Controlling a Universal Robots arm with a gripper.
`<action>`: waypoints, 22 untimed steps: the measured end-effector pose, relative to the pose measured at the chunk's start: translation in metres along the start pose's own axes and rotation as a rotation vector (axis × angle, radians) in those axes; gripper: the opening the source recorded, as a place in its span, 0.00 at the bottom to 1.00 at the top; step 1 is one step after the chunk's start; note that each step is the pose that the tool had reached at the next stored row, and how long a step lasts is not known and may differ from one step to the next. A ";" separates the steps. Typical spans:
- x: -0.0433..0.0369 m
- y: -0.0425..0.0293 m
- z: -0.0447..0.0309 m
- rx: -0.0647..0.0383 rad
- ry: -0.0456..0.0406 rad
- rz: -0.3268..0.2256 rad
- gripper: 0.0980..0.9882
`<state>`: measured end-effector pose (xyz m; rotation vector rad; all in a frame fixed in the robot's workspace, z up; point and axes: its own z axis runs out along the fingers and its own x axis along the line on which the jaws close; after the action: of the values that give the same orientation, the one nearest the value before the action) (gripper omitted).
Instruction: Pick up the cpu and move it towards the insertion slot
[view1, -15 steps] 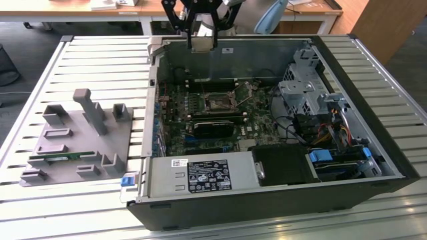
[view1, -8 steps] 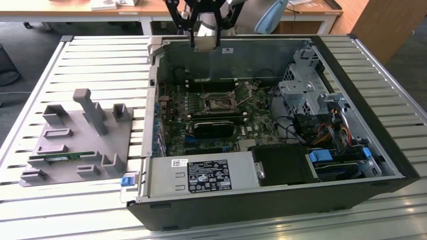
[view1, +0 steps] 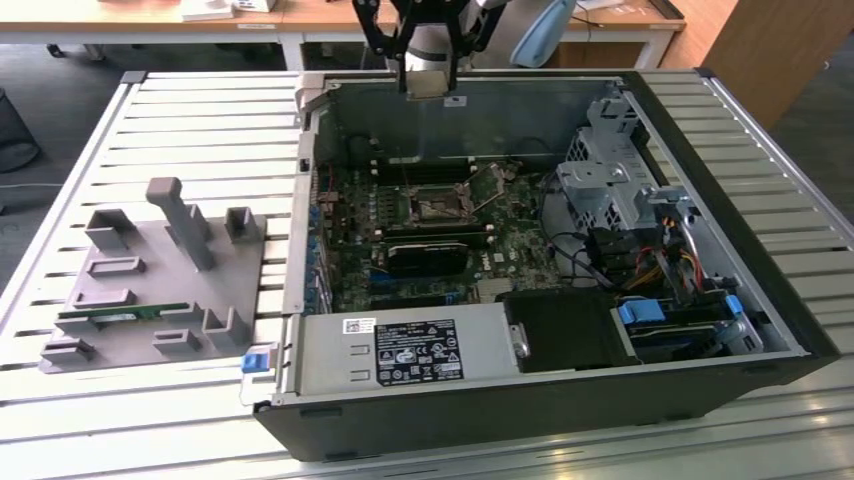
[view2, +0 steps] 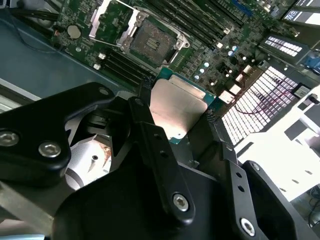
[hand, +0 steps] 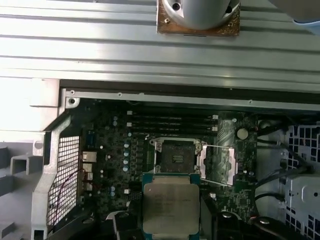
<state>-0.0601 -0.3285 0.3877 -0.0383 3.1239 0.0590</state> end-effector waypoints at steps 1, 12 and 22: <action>-0.0022 0.0013 0.0005 0.000 0.0000 0.000 0.50; -0.0239 0.0143 0.0055 0.000 -0.0002 0.000 0.50; -0.0402 0.0195 0.0079 0.000 -0.0002 0.000 0.50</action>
<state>-0.0203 -0.3077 0.3812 -0.0382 3.1237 0.0594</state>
